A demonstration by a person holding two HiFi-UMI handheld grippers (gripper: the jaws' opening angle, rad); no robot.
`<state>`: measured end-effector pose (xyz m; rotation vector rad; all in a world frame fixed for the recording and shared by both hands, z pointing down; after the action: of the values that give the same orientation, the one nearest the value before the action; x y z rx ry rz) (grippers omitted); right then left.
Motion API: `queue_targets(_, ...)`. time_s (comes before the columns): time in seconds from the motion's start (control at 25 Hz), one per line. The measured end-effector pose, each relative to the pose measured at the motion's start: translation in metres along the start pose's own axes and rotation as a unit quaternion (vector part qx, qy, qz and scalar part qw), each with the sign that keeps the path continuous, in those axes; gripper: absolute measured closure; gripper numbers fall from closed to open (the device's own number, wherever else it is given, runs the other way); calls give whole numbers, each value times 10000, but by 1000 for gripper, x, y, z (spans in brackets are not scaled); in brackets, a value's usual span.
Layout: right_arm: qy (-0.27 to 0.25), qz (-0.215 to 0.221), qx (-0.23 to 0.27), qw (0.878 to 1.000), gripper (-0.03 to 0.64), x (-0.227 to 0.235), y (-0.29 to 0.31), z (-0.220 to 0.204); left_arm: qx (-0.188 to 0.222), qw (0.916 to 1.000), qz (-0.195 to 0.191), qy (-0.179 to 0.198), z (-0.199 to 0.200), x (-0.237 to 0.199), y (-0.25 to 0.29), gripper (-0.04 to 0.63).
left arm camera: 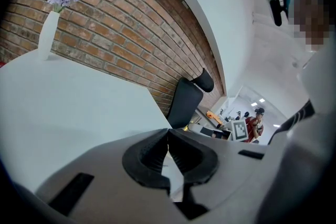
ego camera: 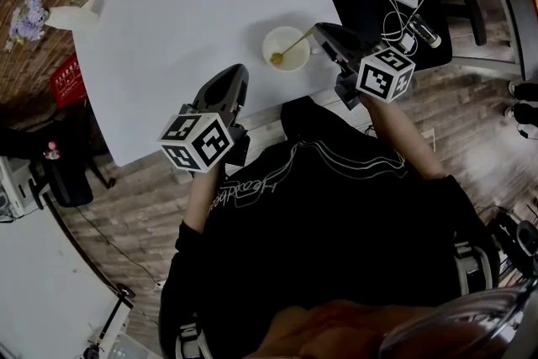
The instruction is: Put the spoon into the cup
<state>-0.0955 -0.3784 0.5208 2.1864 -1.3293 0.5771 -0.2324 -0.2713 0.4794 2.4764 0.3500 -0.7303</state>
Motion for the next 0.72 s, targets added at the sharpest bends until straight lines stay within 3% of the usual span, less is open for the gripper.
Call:
queue_targets(0.28, 89, -4, 82, 9999, 611, 3, -1, 0, -16, 10000, 3, -10, -2, -1, 0, 591)
queue_targets(0.44, 70, -153, 173, 9997, 545, 5, -4, 4, -5, 10000, -13, 1, -3, 2, -3, 591)
queue_targets(0.6, -3, -372, 320, 9988, 551, 7, -14, 12, 65, 10000, -50, 38, -2, 7, -8, 591)
queue_targets(0.72, -15, -423, 514, 9978, 592, 3, -26, 24, 139, 9998, -77, 77, 0, 15, -14, 591)
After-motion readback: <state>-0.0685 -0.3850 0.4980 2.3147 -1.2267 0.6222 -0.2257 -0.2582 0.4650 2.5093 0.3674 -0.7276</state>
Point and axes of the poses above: the fingertips, and each gripper's own axes: y forward along the fingers, x to its right, z out of its top, the point moved 1 cm from there along -y, backward along the fingers, and after that the axes turned 4 degrees about x, right-handed, at the moved point
